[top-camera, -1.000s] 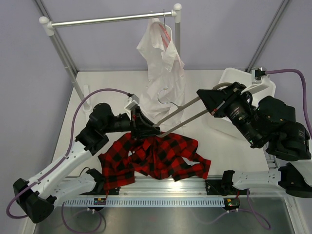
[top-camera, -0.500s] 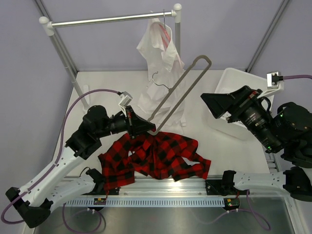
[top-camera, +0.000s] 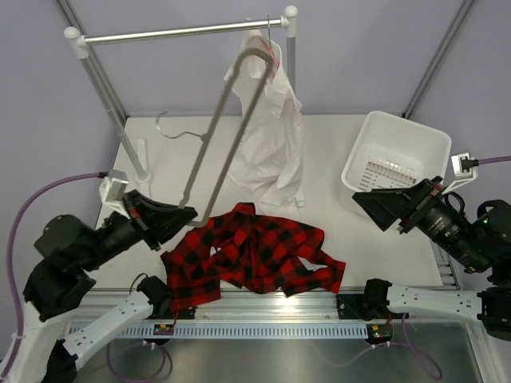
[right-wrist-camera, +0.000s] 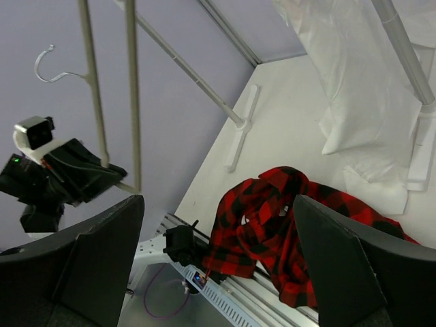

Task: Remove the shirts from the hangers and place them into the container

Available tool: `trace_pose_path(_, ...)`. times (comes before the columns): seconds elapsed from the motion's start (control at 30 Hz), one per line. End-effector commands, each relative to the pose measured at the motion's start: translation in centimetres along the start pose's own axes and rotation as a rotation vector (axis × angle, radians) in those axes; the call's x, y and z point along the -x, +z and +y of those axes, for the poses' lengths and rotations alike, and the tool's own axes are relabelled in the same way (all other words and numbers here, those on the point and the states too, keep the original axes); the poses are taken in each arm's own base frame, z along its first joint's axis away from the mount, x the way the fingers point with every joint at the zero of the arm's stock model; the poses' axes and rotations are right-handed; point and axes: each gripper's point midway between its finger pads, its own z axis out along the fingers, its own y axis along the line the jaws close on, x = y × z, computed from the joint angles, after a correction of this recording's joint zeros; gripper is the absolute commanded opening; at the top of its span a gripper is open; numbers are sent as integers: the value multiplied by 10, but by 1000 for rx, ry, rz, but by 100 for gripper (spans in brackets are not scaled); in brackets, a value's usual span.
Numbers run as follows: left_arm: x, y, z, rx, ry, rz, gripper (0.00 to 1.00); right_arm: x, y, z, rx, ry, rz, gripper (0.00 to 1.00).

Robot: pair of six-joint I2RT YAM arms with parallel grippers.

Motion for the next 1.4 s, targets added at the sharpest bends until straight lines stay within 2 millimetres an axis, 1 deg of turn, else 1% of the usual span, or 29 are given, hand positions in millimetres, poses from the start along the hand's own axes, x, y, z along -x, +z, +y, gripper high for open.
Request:
trace_pose_path(0.0, 34, -36, 32, 291, 31, -119, 0, -20, -7, -18, -31, -15, 58, 99)
trace_pose_path(0.03, 40, -43, 40, 359, 29, -134, 0, -23, -8, -18, -23, -17, 71, 99)
trace_pose_path(0.07, 47, -57, 44, 428, 20, -144, 0, -25, -9, -19, -21, -20, 78, 99)
trace_pose_path(0.1, 56, -68, 59, 535, 24, -179, 0, -28, -9, -20, -21, -23, 84, 99)
trace_pose_path(0.13, 58, -67, 69, 603, 26, -159, 0, -28, -10, -21, -18, -23, 88, 99)
trace_pose_path(0.17, 70, -75, 70, 649, 18, -178, 0, -29, -11, -21, -18, -26, 92, 99)
trace_pose_path(0.2, 65, -82, 84, 750, 25, -131, 0, -30, -12, -23, -18, -31, 95, 99)
trace_pose_path(0.23, 62, -70, 95, 810, 28, -64, 0, -30, -13, -24, -17, -31, 92, 100)
trace_pose_path(0.27, 70, -71, 96, 840, 21, -69, 0, -29, -14, -24, -17, -33, 90, 99)
trace_pose_path(0.3, 69, -65, 99, 855, 24, -41, 0, -28, -16, -25, -14, -31, 86, 99)
trace_pose_path(0.33, 66, -52, 107, 883, 30, 9, 0, -27, -17, -26, -14, -32, 82, 99)
trace_pose_path(0.4, 73, -39, 105, 859, 56, 34, 0, -27, -20, -28, -10, -33, 82, 99)
trace_pose_path(0.43, 73, -31, 106, 859, 61, 58, 0, -26, -21, -28, -9, -32, 81, 100)
trace_pose_path(0.47, 67, -15, 108, 831, 73, 116, 0, -26, -22, -30, -15, -37, 83, 99)
trace_pose_path(0.53, 72, -2, 101, 783, 76, 138, 0, -24, -26, -33, -17, -36, 79, 99)
trace_pose_path(0.6, 65, 12, 100, 750, 76, 202, 0, -24, -29, -35, -15, -35, 74, 99)
trace_pose_path(0.77, 63, 16, 96, 718, 78, 223, 0, -24, -34, -40, -12, -45, 71, 99)
trace_pose_path(0.87, 71, 17, 97, 721, 95, 204, 0, -27, -35, -44, -18, -55, 74, 99)
trace_pose_path(0.9, 72, 20, 98, 714, 98, 215, 0, -28, -34, -44, -19, -59, 79, 100)
trace_pose_path(0.93, 72, 30, 102, 710, 103, 233, 0, -30, -34, -43, -10, -57, 88, 99)
trace_pose_path(1.03, 88, 45, 100, 663, 146, 214, 0, -37, -30, -38, 7, -62, 115, 99)
trace_pose_path(1.07, 88, 53, 103, 639, 160, 231, 0, -40, -30, -37, 8, -70, 130, 99)
trace_pose_path(1.13, 105, 59, 106, 617, 168, 194, 0, -42, -29, -34, 11, -74, 148, 99)
trace_pose_path(1.17, 104, 68, 110, 585, 158, 215, 0, -43, -29, -34, 13, -75, 153, 99)
trace_pose_path(1.2, 112, 67, 120, 602, 149, 204, 0, -43, -28, -32, 17, -76, 157, 100)
trace_pose_path(1.23, 122, 69, 119, 585, 155, 186, 0, -43, -29, -32, 19, -77, 158, 100)
trace_pose_path(1.27, 122, 78, 125, 572, 152, 203, 0, -42, -29, -32, 16, -84, 157, 99)
trace_pose_path(1.33, 136, 80, 131, 569, 158, 175, 0, -39, -30, -34, 10, -95, 151, 99)
trace_pose_path(1.37, 135, 86, 135, 548, 150, 186, 0, -39, -30, -35, 1, -105, 153, 99)
